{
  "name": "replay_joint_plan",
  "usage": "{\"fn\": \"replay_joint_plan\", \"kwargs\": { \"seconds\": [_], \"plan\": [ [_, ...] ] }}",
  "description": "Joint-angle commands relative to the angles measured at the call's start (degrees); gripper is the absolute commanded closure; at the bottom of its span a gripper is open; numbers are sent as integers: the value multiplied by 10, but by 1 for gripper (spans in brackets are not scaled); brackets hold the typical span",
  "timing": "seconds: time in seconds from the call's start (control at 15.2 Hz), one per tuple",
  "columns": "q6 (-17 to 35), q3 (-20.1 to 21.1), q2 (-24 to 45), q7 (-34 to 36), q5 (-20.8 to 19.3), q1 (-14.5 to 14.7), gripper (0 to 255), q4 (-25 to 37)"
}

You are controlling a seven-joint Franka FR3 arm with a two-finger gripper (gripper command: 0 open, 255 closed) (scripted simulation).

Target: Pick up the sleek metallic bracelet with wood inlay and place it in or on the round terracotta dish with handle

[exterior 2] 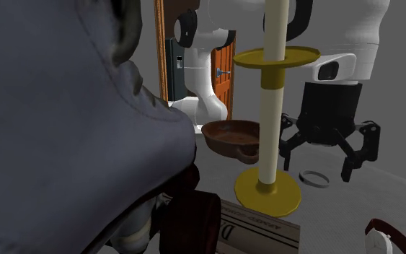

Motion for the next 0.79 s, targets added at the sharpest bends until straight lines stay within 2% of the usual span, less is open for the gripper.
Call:
{"fn": "replay_joint_plan", "kwargs": {
  "seconds": [0.0, 0.2, 0.26, 0.73],
  "plan": [
    [0, 0, 0, 0, 0, 0, 0, 0],
    [0, 0, 0, 0, 0, 0, 0, 0],
    [0, 0, 0, 0, 0, 0, 255, 0],
    [1, 0, -2, -1, 1, 0, 255, -2]
  ]
}}
